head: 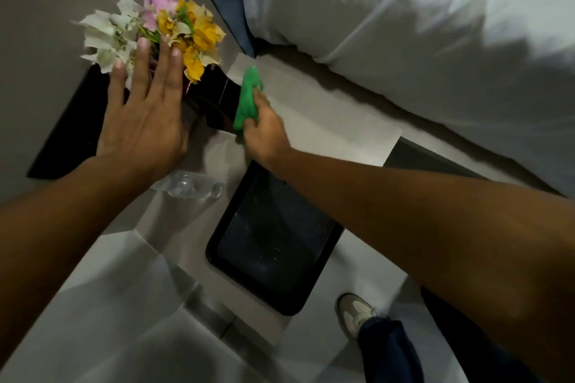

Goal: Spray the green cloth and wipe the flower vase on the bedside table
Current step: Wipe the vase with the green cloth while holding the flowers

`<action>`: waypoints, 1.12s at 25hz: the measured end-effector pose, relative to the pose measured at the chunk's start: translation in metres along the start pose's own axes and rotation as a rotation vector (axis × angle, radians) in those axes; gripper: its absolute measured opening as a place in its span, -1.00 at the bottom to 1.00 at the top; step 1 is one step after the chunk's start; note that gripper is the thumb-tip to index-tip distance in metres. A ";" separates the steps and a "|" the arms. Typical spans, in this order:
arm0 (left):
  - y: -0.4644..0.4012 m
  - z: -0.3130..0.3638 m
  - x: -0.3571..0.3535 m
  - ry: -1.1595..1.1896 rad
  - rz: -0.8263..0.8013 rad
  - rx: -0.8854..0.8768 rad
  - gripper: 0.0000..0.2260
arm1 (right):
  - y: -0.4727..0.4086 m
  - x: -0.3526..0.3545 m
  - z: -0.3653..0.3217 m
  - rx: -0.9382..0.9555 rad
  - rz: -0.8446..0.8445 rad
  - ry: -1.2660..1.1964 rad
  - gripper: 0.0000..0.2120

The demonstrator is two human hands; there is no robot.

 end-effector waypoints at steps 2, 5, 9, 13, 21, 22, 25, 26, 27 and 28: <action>-0.001 0.002 -0.001 -0.017 -0.021 0.023 -0.23 | 0.007 0.014 -0.001 -0.016 0.056 -0.069 -0.37; 0.000 -0.001 0.006 -0.054 -0.082 0.055 -0.23 | 0.030 0.035 -0.007 0.125 -0.013 0.033 -0.35; -0.001 0.003 0.019 -0.154 -0.157 0.049 -0.23 | 0.063 0.058 -0.002 0.382 -0.183 0.374 -0.37; 0.005 0.007 0.029 -0.147 -0.207 0.093 -0.27 | 0.091 0.045 0.004 0.461 -0.425 0.535 -0.32; 0.027 0.008 0.027 -0.167 -0.211 0.067 -0.26 | 0.063 0.011 -0.013 0.042 0.017 0.138 -0.45; 0.026 0.009 0.027 -0.158 -0.215 0.068 -0.25 | 0.049 0.007 -0.018 -0.019 0.075 0.095 -0.45; 0.025 0.012 0.024 -0.107 -0.224 0.096 -0.20 | 0.017 -0.008 -0.026 -0.121 0.102 0.062 -0.44; 0.026 0.013 0.024 -0.086 -0.228 0.104 -0.18 | 0.012 -0.013 -0.026 -0.160 0.060 0.052 -0.44; 0.026 0.013 0.023 -0.067 -0.231 0.109 -0.16 | 0.009 -0.018 -0.027 -0.197 0.018 0.017 -0.43; 0.026 0.013 0.022 -0.052 -0.230 0.111 -0.15 | 0.006 -0.021 -0.028 -0.224 0.003 -0.036 -0.44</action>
Point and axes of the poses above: each hand's wrist, its own y-axis away from the middle knuckle, its own x-axis out of the back of the hand, z = x × y, the point moved 1 cm from there along -y, towards the middle knuckle, and after that the axes turned 5 degrees about -z, right-handed, at the moved point
